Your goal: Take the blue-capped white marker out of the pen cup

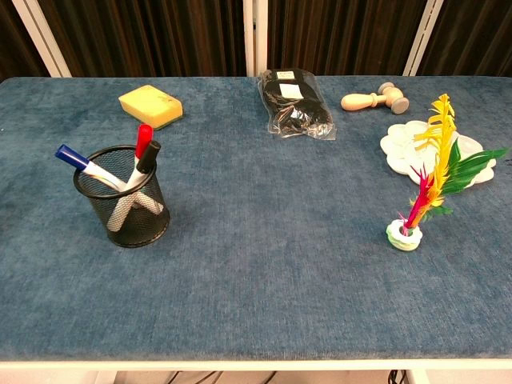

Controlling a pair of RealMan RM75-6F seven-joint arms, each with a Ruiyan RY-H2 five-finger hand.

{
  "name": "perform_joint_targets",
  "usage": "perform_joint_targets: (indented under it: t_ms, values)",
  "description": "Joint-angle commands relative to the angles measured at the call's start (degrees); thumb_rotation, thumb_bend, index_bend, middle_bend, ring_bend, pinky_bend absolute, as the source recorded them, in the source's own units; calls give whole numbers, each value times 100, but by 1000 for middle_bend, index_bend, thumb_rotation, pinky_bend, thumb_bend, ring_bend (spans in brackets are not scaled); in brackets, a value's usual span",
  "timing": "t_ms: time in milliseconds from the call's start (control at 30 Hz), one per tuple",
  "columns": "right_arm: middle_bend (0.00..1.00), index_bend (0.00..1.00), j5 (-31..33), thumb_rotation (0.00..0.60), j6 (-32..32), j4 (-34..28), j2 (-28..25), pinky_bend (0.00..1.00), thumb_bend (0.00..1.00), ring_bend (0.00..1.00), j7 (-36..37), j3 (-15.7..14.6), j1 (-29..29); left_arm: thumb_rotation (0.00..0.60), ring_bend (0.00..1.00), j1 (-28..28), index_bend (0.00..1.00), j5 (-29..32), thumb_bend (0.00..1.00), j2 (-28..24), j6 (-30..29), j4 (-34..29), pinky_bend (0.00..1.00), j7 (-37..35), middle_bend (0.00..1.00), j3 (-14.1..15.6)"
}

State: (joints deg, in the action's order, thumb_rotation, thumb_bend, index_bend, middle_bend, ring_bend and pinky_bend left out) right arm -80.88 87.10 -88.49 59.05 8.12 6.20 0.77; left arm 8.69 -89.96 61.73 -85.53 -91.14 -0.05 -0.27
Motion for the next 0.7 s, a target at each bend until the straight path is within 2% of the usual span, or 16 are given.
perform_joint_targets:
  t_ms: [33, 333, 533, 700]
  values:
    - [0, 0, 10, 600, -19, -15, 8, 0, 198, 0, -19, -13, 4, 600, 0, 3, 43, 21, 12, -14, 37, 6, 76, -29, 1, -2]
    - [0, 0, -4, 600, 30, -48, -11, 0, 197, 0, -35, 3, 16, 600, 0, 25, 43, 0, 13, -113, 182, -103, 83, -138, 1, 35]
    - [0, 0, 35, 600, -7, -114, -65, 0, 198, 0, -41, 58, -27, 600, 5, 113, 46, -107, 14, -198, 239, -311, 175, -211, 19, 7]
    - [0, 0, -28, 600, 0, -293, -145, 0, 198, 0, -77, 126, -108, 600, 113, 170, 91, -72, 14, -240, 337, -749, 273, 133, 122, -29]
